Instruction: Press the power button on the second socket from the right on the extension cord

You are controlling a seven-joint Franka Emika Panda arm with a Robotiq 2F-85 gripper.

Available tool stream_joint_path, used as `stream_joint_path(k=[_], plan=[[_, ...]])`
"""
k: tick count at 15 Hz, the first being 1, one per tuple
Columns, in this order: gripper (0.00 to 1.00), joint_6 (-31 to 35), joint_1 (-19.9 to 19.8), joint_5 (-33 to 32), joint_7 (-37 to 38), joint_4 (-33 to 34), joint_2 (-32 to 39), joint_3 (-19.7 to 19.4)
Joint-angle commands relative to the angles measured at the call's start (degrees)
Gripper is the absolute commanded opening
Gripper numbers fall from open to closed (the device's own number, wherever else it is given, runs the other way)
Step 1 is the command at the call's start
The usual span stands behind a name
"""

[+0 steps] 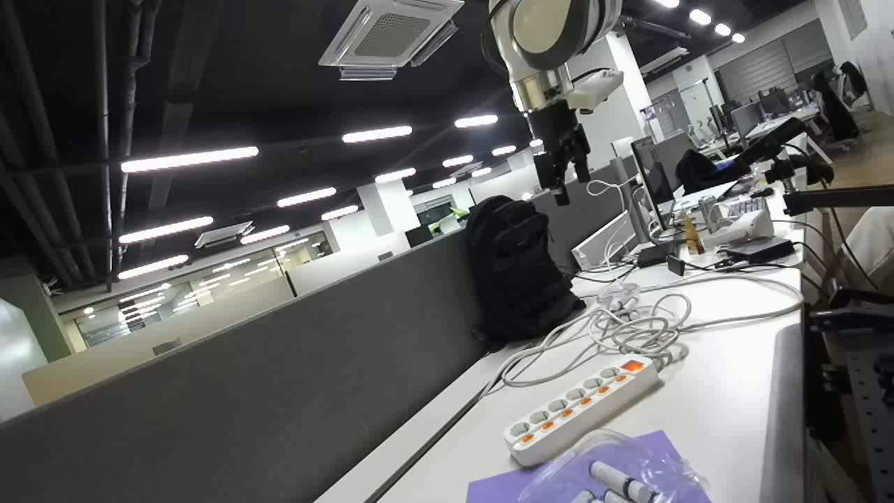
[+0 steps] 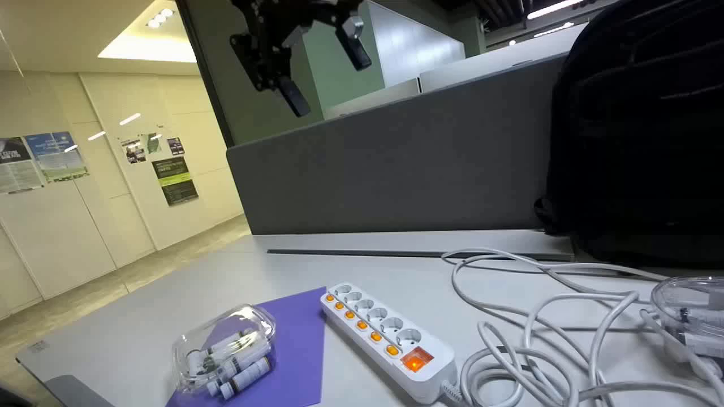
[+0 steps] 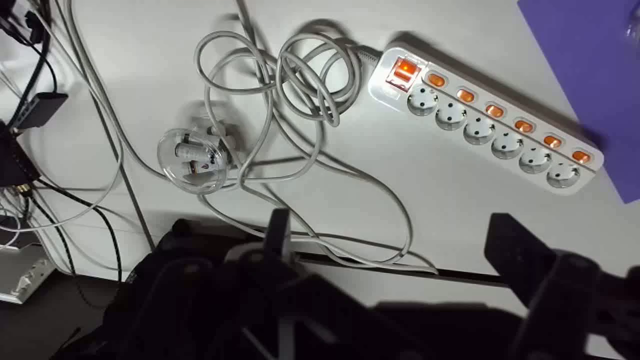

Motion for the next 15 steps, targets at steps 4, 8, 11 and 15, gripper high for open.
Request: stream_joint_path(k=[4,8,11,15], plan=[[1.00,-0.25,0.45,-0.19,0.16,0.14,0.00,-0.38],[1.00,-0.25,0.45,-0.19,0.16,0.14,0.00,-0.38],[1.00,-0.25,0.45,-0.19,0.16,0.14,0.00,-0.38],[1.00,2.04,0.63,-0.88,2.47,-0.24,1.29,1.00]])
